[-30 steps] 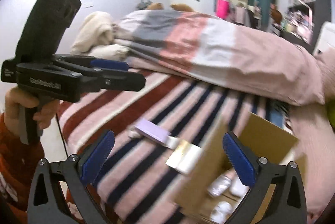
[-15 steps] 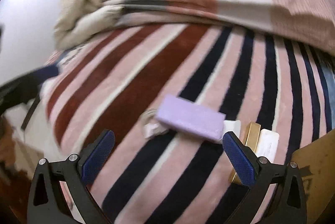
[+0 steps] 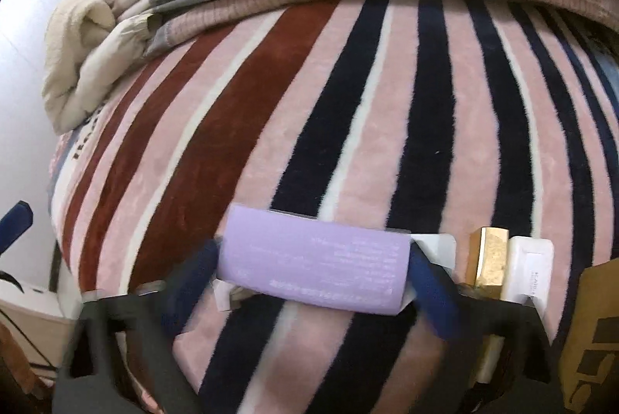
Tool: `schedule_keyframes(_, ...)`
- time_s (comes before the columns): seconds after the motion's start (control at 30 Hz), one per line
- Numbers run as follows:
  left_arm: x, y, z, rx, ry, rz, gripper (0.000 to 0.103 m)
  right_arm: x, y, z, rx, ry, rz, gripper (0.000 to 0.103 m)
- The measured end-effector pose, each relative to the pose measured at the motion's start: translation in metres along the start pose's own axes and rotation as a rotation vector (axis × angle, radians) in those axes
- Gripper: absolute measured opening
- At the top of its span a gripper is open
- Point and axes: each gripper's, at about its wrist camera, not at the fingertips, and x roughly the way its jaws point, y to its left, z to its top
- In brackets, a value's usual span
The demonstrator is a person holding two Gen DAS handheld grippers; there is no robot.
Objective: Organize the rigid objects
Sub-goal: 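Grasp the lilac box with the right gripper, then carry the lilac box into the cardboard box and open the right gripper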
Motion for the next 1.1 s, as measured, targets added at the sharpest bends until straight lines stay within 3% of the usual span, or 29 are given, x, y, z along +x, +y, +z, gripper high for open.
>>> schedule_keyframes(0.27, 0.005, -0.008, 0.000, 0.015, 0.024, -0.034, 0.076, -0.048, 0.031, -0.026, -0.308, -0.066, -0.018, 0.085)
schedule_keyframes(0.57, 0.023, -0.059, -0.001, 0.087, 0.108, -0.268, 0.076, -0.126, 0.072, -0.055, -0.576, -0.179, 0.077, 0.085)
schedule_keyframes(0.63, 0.020, -0.072, 0.003, 0.108, 0.109, -0.318, 0.067, -0.143, 0.075, -0.059, -0.615, -0.201, 0.056, 0.085)
schedule_keyframes(0.77, 0.012, -0.100, 0.012, 0.148, 0.101, -0.338, 0.050, -0.168, 0.074, -0.057, -0.635, -0.245, 0.035, 0.085)
schedule_keyframes(1.1, 0.017, -0.183, 0.041, 0.267, 0.092, -0.380, 0.046, -0.227, 0.019, -0.054, -0.573, -0.298, -0.041, 0.085)
